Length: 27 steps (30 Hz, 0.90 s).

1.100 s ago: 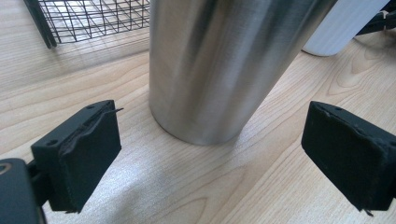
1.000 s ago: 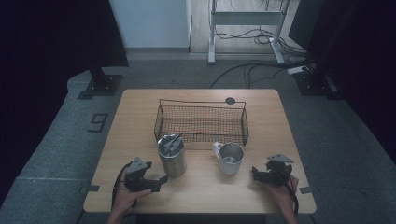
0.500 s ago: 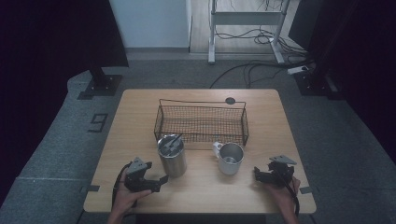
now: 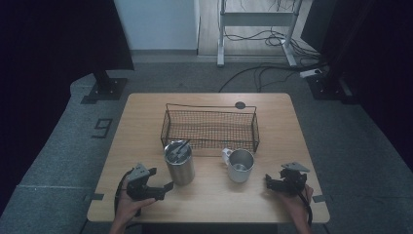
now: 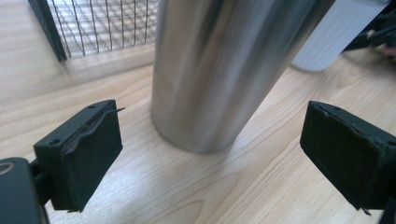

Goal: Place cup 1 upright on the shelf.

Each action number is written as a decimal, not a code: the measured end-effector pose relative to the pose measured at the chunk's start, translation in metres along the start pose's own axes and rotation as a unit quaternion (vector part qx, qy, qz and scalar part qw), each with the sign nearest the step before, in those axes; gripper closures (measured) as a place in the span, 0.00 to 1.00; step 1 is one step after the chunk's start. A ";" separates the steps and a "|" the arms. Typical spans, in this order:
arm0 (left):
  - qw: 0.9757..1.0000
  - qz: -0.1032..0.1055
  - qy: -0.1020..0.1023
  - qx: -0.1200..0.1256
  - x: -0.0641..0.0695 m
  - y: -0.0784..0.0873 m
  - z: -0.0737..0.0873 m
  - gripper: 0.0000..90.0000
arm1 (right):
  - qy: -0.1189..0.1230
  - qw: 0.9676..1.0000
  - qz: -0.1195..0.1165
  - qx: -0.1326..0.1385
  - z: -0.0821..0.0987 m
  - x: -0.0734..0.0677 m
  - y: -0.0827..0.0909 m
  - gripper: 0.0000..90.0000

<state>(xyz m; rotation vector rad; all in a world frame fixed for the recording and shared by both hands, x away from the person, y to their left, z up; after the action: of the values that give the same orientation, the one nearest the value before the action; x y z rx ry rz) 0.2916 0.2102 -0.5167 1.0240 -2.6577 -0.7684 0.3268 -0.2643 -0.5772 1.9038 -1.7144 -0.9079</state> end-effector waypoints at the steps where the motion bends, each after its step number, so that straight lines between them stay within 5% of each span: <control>1: 1.000 0.000 0.000 0.003 0.001 0.001 -0.001 0.06 | 0.000 1.000 0.001 0.000 0.000 0.000 0.000 0.04; 10: 1.000 0.002 -0.008 0.023 0.008 0.005 -0.013 0.06 | -0.001 1.000 0.001 0.002 0.000 0.000 0.000 0.04; 27: 1.000 0.007 -0.022 0.022 0.013 0.001 -0.030 0.05 | -0.002 1.000 0.002 0.003 0.000 0.001 0.001 0.05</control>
<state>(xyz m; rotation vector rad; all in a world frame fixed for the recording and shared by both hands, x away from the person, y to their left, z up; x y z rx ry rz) 0.2915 0.1906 -0.4908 1.0106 -2.7265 -0.7421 0.3265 -0.2651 -0.5768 1.9017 -1.7242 -0.9060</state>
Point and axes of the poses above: each handheld gripper's, and its own axes: y roughly backward along the jaws, z roughly out of its underside, x roughly to its right, the point moved 3 cm from there along -y, roughly forward along the jaws, and after that the axes turned 14 degrees about -y, right-handed, at the moved point
